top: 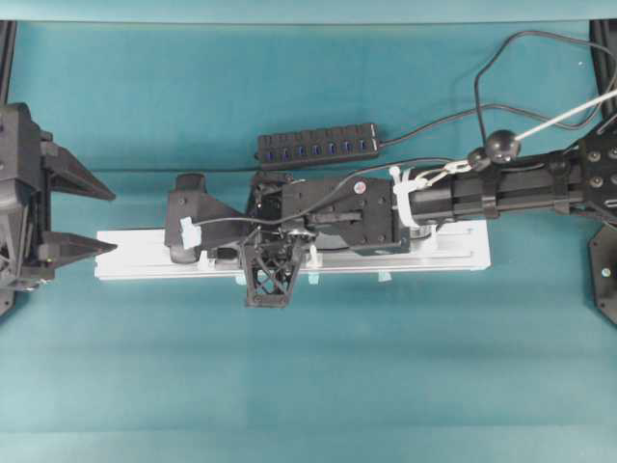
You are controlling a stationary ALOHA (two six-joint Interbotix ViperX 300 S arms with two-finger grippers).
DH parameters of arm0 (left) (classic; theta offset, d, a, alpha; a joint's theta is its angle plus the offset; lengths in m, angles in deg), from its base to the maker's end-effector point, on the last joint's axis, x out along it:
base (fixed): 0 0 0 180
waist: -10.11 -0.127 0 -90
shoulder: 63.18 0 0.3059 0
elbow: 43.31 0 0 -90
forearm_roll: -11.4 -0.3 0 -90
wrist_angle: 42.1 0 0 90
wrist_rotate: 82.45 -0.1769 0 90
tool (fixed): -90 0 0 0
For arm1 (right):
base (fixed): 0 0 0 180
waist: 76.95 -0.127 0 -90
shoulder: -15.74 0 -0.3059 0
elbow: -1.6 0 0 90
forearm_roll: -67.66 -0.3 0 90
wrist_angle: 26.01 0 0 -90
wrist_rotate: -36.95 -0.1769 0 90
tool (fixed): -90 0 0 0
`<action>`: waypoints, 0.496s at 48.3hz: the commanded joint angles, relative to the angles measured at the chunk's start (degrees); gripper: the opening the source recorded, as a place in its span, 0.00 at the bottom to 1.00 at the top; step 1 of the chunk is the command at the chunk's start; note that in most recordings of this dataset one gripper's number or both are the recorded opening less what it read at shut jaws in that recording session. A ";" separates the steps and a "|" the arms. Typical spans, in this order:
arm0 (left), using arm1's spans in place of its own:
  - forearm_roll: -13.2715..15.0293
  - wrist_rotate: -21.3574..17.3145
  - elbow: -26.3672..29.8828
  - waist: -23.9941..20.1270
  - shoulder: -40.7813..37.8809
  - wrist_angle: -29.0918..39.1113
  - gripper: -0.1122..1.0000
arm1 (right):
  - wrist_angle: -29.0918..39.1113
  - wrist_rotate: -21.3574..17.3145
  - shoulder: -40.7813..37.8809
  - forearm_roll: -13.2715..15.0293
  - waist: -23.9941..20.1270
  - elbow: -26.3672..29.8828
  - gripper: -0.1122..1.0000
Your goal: Pass the USB cable through three rings with both arms.
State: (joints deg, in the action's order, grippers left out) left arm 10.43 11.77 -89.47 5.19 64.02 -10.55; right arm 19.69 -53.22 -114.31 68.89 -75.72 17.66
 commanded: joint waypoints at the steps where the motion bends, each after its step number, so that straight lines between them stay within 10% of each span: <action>1: -0.09 0.09 0.70 -0.09 -0.18 -0.18 0.86 | -0.18 0.44 0.18 -0.18 -0.70 0.62 0.02; 24: -0.09 0.18 0.18 -0.09 -0.09 -0.18 0.86 | -0.79 0.53 -0.97 -0.26 -0.97 2.90 0.02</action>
State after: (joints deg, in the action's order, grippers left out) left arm 10.43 11.86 -89.82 5.19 64.02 -10.55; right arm 19.52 -53.22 -115.37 68.89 -75.90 19.42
